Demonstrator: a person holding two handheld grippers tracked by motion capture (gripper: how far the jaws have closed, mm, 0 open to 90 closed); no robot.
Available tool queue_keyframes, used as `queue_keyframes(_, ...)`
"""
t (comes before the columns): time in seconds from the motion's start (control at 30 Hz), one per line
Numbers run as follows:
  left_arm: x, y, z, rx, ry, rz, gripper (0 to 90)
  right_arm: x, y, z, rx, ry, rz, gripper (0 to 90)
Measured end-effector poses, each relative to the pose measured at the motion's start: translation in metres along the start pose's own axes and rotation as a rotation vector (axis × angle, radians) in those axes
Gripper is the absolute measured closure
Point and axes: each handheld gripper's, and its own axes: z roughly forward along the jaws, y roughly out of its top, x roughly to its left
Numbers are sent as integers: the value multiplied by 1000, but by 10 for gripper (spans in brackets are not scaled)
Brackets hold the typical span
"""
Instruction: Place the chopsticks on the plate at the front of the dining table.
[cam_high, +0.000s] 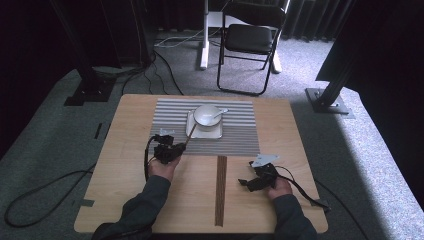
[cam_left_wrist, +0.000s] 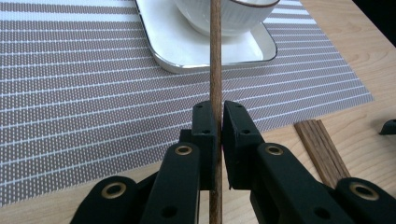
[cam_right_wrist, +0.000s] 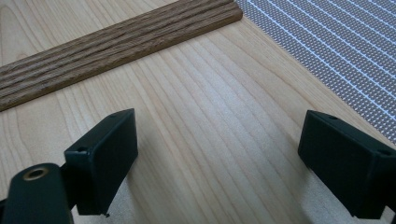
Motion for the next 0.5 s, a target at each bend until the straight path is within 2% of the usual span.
queue_keyframes(0.2,2,4,2,-5,5,-15,844,0,0,0,1,0,-1,113)
queue_keyframes(0.5,6,10,8,-24,2,-58,844,0,0,0,0,0,0,113)
